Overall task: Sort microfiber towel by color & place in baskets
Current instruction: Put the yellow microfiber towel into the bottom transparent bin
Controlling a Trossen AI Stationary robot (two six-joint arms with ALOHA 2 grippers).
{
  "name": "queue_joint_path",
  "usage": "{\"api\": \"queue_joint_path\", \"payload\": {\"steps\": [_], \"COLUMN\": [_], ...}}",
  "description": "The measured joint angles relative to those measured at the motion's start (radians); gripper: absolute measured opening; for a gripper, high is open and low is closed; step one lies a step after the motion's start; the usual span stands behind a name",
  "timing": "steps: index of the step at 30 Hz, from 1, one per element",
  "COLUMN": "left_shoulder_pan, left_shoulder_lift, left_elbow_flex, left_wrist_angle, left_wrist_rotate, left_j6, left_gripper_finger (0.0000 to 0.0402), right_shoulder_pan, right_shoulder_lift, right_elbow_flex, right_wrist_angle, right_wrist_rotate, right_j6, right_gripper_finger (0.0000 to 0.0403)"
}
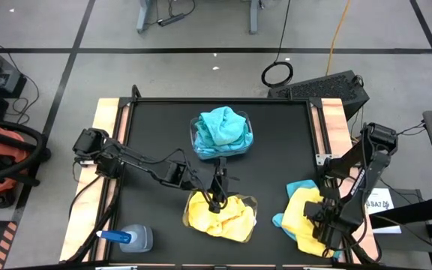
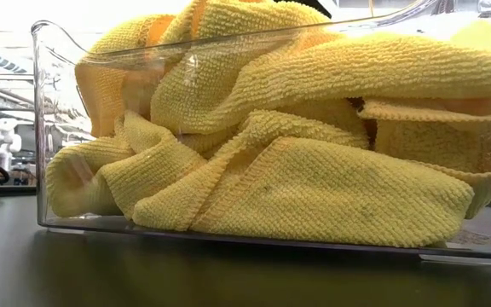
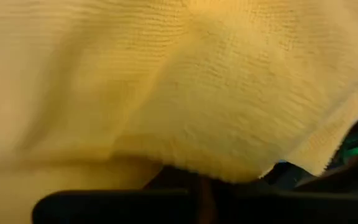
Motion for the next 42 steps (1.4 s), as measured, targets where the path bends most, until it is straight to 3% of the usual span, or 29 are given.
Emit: {"api": "queue_joint_path", "payload": {"steps": [4, 7, 11, 18, 24, 32, 42], "left_shoulder_pan": [0.000, 0.004, 0.019, 0.048, 0.075, 0.094, 0.081], "left_shoulder_lift": [0.000, 0.000, 0.000, 0.020, 0.085, 0.116, 0.025], "left_elbow_flex": [0.000, 0.000, 0.000, 0.000, 0.013, 0.042, 0.043], "left_wrist_angle": [0.025, 0.058, 0.103, 0.222, 0.347, 0.331, 0.056], "left_wrist_rotate": [0.004, 0.064, 0.165, 0.238, 0.239, 0.269, 0.261], "left_j6": [0.015, 0.022, 0.024, 0.024, 0.025, 0.024, 0.046], "left_gripper_finger": [0.0215, 0.0215, 0.0215, 0.0215, 0.0222, 0.0291, 0.0310], "right_shoulder_pan": [0.000, 0.000, 0.000, -0.004, -0.042, -0.114, -0.219], "right_shoulder_lift": [-0.001, -0.001, -0.002, -0.002, -0.003, -0.003, -0.003], "right_elbow_flex": [0.095, 0.189, 0.316, 0.470, 0.514, 0.560, 0.644], "right_wrist_angle": [-0.116, -0.233, -0.375, -0.501, -0.499, -0.449, -0.160], "right_wrist_rotate": [0.026, 0.089, 0.208, 0.445, 0.574, 0.712, 0.828], "right_j6": [-0.005, -0.005, -0.006, -0.056, -0.164, -0.356, -0.807], "right_gripper_finger": [0.0004, 0.0003, 0.0002, 0.0001, 0.0001, 0.0000, 0.0000]}}
